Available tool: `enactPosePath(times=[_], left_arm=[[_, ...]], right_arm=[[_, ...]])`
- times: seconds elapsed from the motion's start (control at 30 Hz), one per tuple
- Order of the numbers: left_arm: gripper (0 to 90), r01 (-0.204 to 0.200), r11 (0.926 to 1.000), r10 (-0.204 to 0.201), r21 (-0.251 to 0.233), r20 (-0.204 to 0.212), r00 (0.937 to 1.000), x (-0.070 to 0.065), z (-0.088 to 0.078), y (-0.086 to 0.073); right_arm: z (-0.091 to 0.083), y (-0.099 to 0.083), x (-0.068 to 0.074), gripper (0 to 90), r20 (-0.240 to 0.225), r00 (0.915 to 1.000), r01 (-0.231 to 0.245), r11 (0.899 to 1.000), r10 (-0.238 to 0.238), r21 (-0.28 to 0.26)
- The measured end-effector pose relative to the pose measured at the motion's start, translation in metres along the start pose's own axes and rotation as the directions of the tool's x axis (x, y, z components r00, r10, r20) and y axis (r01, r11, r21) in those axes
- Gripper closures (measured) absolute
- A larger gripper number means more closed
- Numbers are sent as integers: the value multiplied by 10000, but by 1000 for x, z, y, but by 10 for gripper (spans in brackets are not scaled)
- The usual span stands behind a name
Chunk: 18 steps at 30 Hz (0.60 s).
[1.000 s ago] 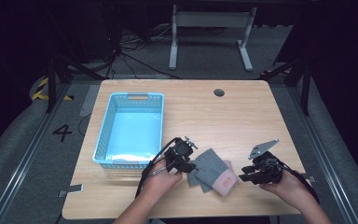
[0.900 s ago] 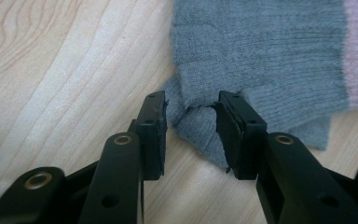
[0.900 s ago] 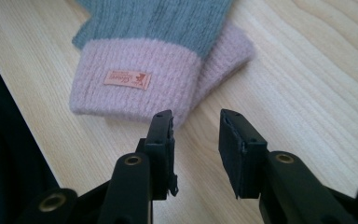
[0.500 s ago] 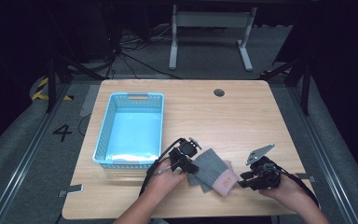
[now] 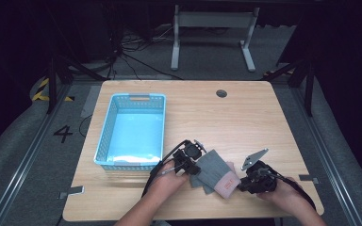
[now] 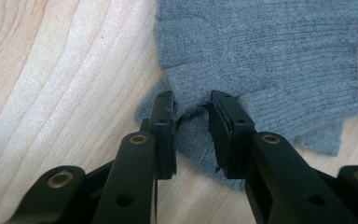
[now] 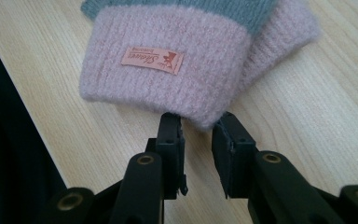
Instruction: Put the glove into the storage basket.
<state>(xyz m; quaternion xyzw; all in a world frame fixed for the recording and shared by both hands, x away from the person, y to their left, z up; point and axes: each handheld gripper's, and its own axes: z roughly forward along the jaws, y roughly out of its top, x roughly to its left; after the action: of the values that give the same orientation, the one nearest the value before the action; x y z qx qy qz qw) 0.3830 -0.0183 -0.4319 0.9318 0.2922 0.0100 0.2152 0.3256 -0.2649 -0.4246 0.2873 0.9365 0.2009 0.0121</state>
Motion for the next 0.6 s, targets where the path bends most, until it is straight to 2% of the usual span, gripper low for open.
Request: enactPosePath(times=[0.13, 0.2, 0.23, 0.3, 0.33, 0.6], left_arm=[[727, -65, 9999, 64, -105, -60, 10000, -2, -1, 0], [771, -123, 9999, 122, -84, -141, 9998, -2, -2, 0], [794, -209, 9995, 203, -221, -274, 9994, -3, -4, 0], [848, -219, 9994, 212, -258, -279, 9994, -4, -5, 1], [859, -268, 9989, 263, -395, -125, 9996, -5, -8, 1], [886, -414, 9985, 407, -352, -201, 9990, -7, -12, 2]], right_arm=[[0, 1, 0, 769, 55, 10000, 20, 10000, -20, 18], [0, 1, 1, 777, 76, 10000, 11, 10000, -12, 31], [0, 1, 1, 795, 87, 10000, 44, 10000, -44, 32], [0, 2, 1, 804, 94, 9999, 44, 10000, -44, 20], [0, 2, 1, 809, 96, 9999, 33, 10000, -33, 7], [-4, 1, -1, 825, -2, 9999, -107, 9998, 107, -176]])
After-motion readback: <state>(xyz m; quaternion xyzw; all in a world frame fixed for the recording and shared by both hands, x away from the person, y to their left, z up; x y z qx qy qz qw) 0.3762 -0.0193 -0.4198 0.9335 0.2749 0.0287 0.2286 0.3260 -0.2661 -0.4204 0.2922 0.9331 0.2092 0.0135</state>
